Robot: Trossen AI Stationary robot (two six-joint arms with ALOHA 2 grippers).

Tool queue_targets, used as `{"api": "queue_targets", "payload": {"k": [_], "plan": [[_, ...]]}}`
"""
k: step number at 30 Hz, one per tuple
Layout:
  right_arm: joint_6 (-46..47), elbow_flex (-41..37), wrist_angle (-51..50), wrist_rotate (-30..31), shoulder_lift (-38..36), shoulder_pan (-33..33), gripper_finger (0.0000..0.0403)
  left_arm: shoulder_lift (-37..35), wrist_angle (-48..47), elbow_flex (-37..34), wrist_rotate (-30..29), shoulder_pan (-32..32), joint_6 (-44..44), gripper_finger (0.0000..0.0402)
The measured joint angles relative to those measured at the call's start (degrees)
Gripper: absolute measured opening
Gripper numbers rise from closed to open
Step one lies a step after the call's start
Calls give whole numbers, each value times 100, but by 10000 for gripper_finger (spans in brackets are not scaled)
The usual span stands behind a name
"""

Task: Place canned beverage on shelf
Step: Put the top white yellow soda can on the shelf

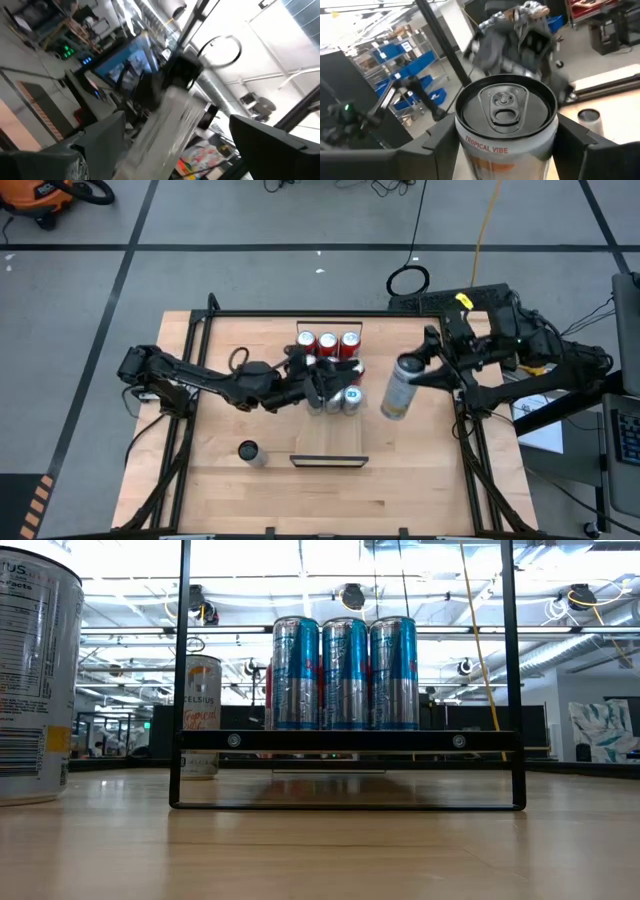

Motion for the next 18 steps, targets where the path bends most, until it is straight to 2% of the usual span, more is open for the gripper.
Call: {"api": "queue_targets", "payload": {"k": [5,10,15,18], "plan": [[136,-889,172,404,-513,283,216,-467,-602,0,-197,0,193,359],[128,-2074,1140,764,-938,587,217,-861,-1080,1,-299,-67,224,359],[115,-3089,1992,1119,-959,884,217,-1067,-1373,2,-450,-242,356,359],[101,-3436,2386,1384,-851,1136,217,-1127,-1553,2,-507,-317,339,359]]}}
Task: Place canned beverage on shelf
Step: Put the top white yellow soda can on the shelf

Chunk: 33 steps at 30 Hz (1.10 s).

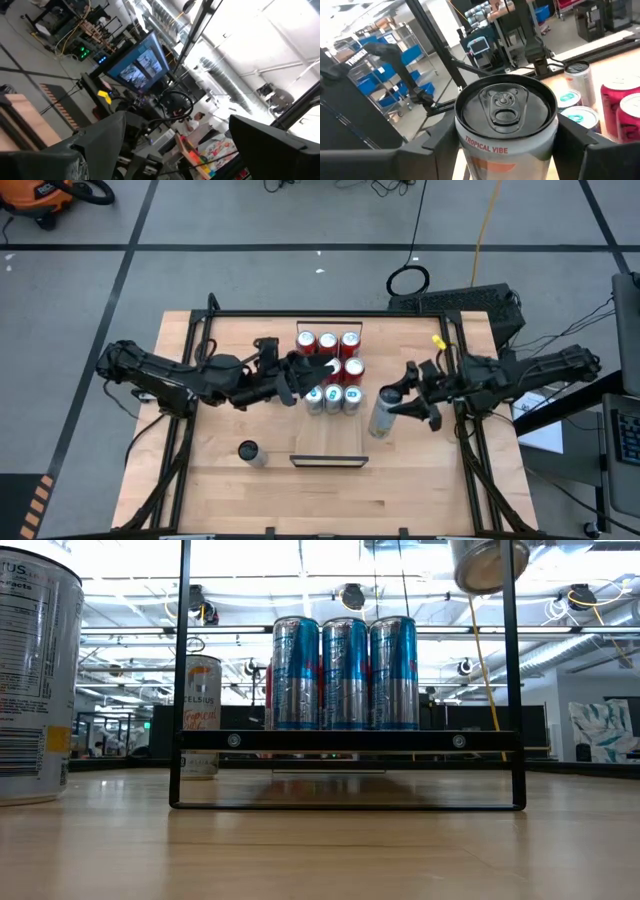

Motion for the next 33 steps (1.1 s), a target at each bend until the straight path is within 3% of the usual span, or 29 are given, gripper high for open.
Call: {"api": "queue_targets", "payload": {"k": [14,19,33], "plan": [[-270,-116,430,1444,1204,966,217,-4,-107,0,-289,-355,16,359],[-432,-115,1142,1742,1635,1146,217,-4,-230,0,-397,-414,-10,359],[-823,-114,1698,1745,2663,1162,217,-4,-226,0,-438,-439,-12,359]]}}
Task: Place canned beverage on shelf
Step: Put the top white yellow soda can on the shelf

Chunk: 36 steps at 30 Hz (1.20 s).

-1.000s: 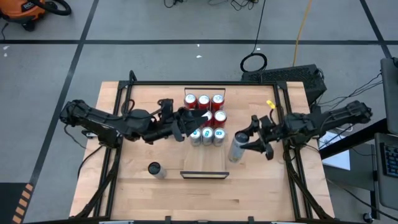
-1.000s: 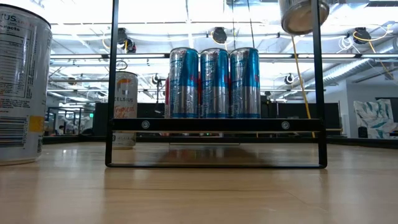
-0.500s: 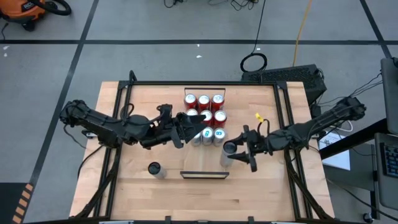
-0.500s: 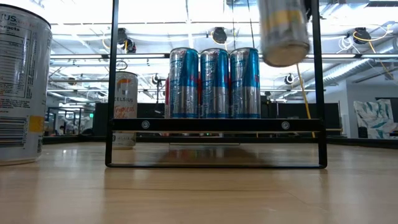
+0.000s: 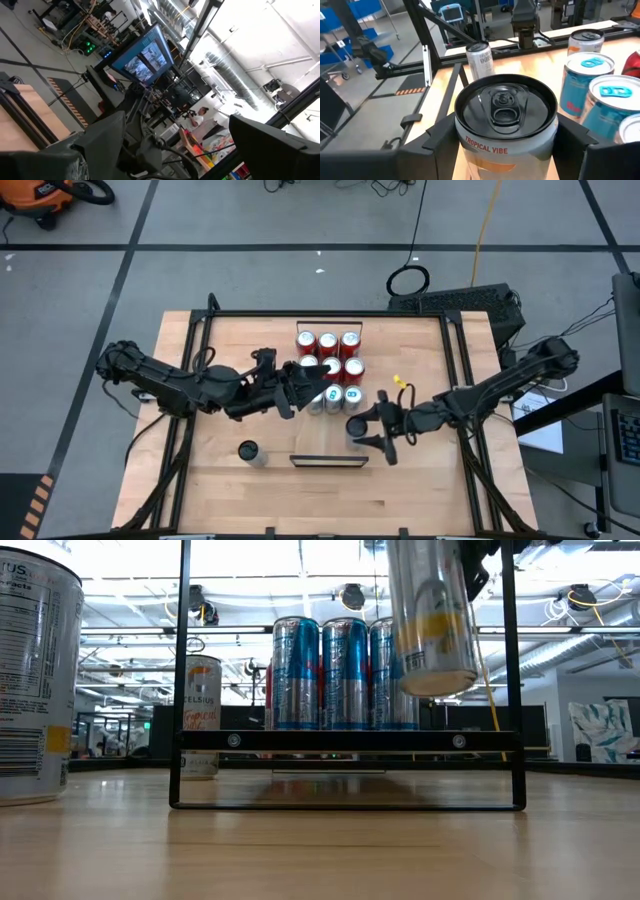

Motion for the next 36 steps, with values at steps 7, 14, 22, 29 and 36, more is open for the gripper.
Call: {"api": "queue_targets", "payload": {"k": [7,14,22,29,36], "plan": [[-231,0,91,-2,280,-3,217,0,-60,0,-12,0,0,359],[-366,0,286,-13,597,-27,217,0,-150,0,-24,0,13,359],[-73,-408,1003,-17,652,-157,217,0,-162,0,-24,0,28,359],[-271,-444,994,-179,570,-180,217,0,-159,0,-24,0,31,359],[-771,-446,993,-369,564,-181,221,0,-159,0,-24,0,40,359]]}}
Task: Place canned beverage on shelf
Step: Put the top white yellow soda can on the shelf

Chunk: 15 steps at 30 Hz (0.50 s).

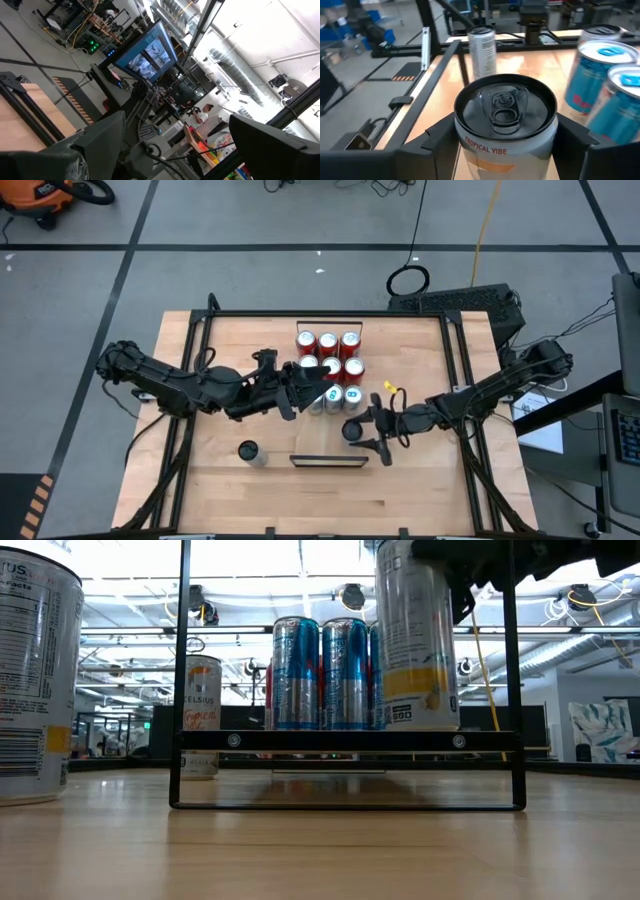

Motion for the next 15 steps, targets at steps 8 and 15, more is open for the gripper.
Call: {"api": "queue_targets", "payload": {"k": [8,15], "plan": [[-309,-2,9,-111,-2,-7,239,0,-4,0,0,0,4,359],[-453,-2,9,-104,-2,-7,240,2,-4,0,0,0,4,359]]}}
